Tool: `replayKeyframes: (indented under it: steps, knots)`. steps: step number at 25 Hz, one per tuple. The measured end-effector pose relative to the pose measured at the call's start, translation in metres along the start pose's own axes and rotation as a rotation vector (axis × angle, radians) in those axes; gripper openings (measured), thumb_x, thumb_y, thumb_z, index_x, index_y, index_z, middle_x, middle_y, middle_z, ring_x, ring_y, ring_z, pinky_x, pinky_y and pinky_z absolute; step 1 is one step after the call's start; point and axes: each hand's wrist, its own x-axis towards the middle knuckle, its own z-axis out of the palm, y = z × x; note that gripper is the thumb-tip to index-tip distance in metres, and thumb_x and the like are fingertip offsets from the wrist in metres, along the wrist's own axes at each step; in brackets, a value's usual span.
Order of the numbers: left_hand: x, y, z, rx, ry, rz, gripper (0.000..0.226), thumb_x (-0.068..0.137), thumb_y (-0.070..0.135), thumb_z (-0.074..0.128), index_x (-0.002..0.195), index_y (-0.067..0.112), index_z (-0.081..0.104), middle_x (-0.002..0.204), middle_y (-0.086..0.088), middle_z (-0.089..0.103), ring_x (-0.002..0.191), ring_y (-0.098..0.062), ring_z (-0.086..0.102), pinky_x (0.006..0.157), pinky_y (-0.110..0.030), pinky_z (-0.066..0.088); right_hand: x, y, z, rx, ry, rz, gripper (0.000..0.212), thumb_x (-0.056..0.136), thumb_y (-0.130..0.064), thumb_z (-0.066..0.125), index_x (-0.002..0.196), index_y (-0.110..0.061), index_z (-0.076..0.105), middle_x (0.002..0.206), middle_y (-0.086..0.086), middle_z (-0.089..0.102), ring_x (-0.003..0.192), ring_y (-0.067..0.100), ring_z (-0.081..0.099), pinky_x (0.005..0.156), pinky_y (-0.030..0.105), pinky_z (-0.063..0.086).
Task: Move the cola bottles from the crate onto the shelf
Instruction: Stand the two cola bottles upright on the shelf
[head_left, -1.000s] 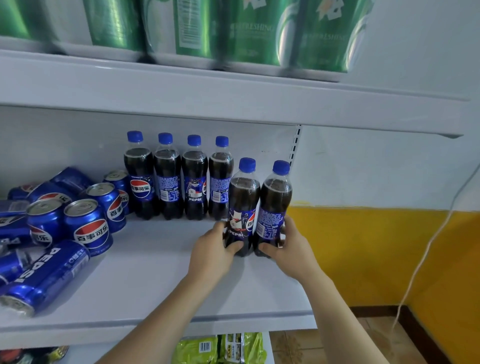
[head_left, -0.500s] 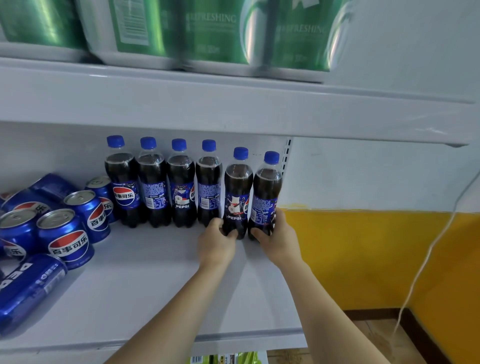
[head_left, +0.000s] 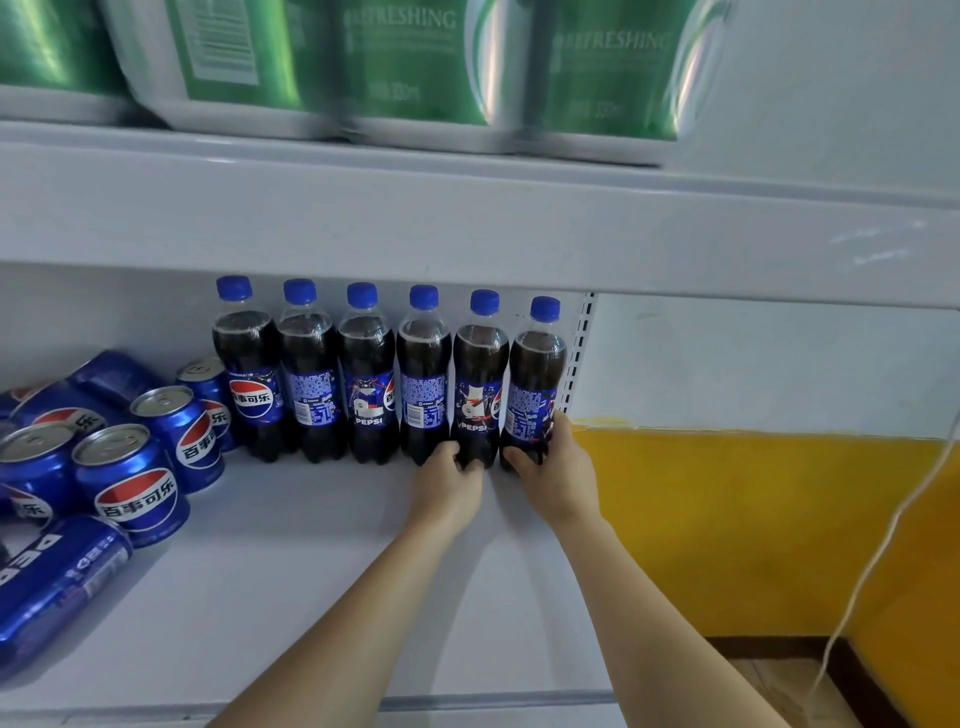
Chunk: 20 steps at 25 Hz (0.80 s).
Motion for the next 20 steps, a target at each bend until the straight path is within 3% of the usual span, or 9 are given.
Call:
replayKeyframes:
  steps: [2, 5, 8, 12, 20]
  knots:
    - [0.001, 0.001, 0.000, 0.004, -0.023, 0.016, 0.016, 0.094, 0.019, 0.054, 0.089, 0.005, 0.057, 0.079, -0.007, 0.064, 0.073, -0.024, 0.053, 0.060, -0.031, 0.036, 0.005, 0.002, 0.003, -0.003, 0.006, 0.003, 0.044, 0.086, -0.028, 0.077, 0.118, -0.019, 0.048, 0.108, -0.001, 0.068, 0.083, 0.017, 0.060, 0.067, 0.035, 0.050]
    - [0.004, -0.001, 0.000, 0.013, -0.045, 0.032, 0.019, 0.093, 0.021, 0.054, 0.092, 0.003, 0.059, 0.087, -0.013, 0.068, 0.080, -0.030, 0.060, 0.066, -0.033, 0.039, 0.008, 0.003, 0.007, -0.005, 0.019, -0.003, 0.046, 0.086, -0.029, 0.077, 0.120, -0.018, 0.048, 0.110, 0.001, 0.067, 0.080, 0.014, 0.057, 0.065, 0.032, 0.045]
    - [0.005, 0.002, 0.001, 0.023, -0.064, 0.025, 0.021, 0.093, 0.024, 0.055, 0.094, 0.004, 0.060, 0.087, -0.011, 0.068, 0.086, -0.030, 0.063, 0.067, -0.034, 0.039, 0.012, 0.004, 0.010, -0.012, 0.032, -0.006, 0.046, 0.086, -0.029, 0.077, 0.120, -0.018, 0.047, 0.110, 0.002, 0.067, 0.083, 0.018, 0.059, 0.065, 0.030, 0.041]
    - [0.004, 0.005, 0.000, 0.020, -0.063, 0.007, 0.022, 0.092, 0.026, 0.056, 0.091, 0.005, 0.058, 0.081, -0.009, 0.065, 0.076, -0.028, 0.057, 0.063, -0.033, 0.036, 0.016, 0.006, 0.012, -0.020, 0.038, -0.004, 0.046, 0.085, -0.032, 0.077, 0.118, -0.020, 0.048, 0.110, 0.001, 0.067, 0.091, 0.023, 0.064, 0.066, 0.031, 0.041]
    - [0.002, 0.007, -0.004, 0.024, -0.066, 0.002, 0.016, 0.092, 0.025, 0.057, 0.090, 0.009, 0.059, 0.071, 0.000, 0.058, 0.069, -0.021, 0.053, 0.056, -0.031, 0.035, 0.017, 0.007, 0.017, -0.028, 0.055, -0.004, 0.049, 0.086, -0.032, 0.077, 0.121, -0.017, 0.046, 0.110, 0.002, 0.066, 0.089, 0.024, 0.062, 0.063, 0.030, 0.038]
